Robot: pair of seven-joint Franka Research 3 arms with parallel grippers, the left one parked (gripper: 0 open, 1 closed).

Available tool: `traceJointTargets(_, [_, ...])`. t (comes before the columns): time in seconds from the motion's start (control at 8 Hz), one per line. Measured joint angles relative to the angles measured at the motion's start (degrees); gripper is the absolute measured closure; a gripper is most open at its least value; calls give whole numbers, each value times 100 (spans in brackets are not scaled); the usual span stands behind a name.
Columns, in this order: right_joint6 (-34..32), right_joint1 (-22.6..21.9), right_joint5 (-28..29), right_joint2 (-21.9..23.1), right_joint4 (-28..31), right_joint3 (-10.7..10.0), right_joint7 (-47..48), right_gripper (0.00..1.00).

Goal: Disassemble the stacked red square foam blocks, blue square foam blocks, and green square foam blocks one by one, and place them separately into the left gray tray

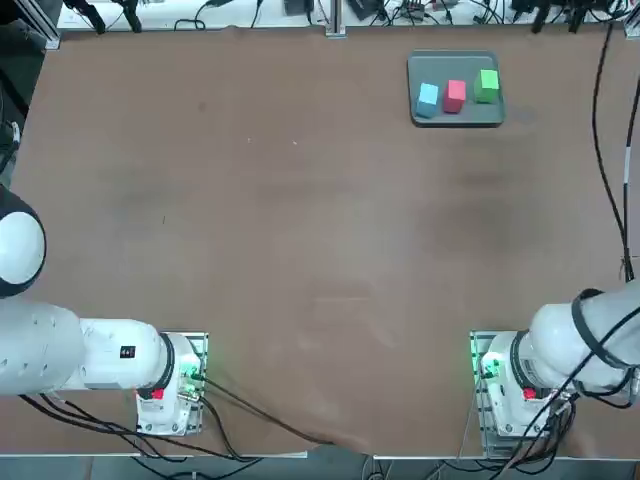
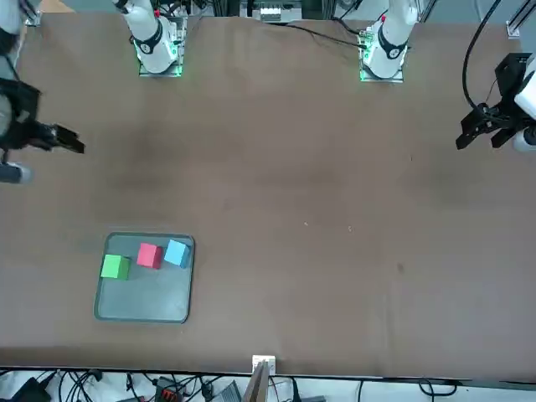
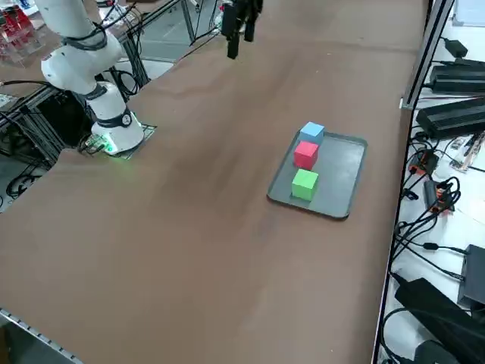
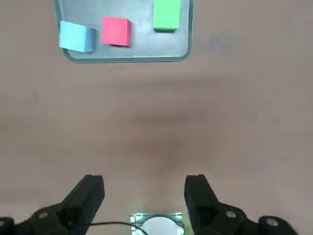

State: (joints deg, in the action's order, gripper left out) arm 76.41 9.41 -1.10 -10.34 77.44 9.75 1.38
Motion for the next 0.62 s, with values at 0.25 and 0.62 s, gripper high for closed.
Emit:
traceJointTargets(0.25, [627,-481,156,710,922,-635,-460,0])
traceJointTargets(0.62, [1837,-921,155,1721,2596,-914,-484,0])
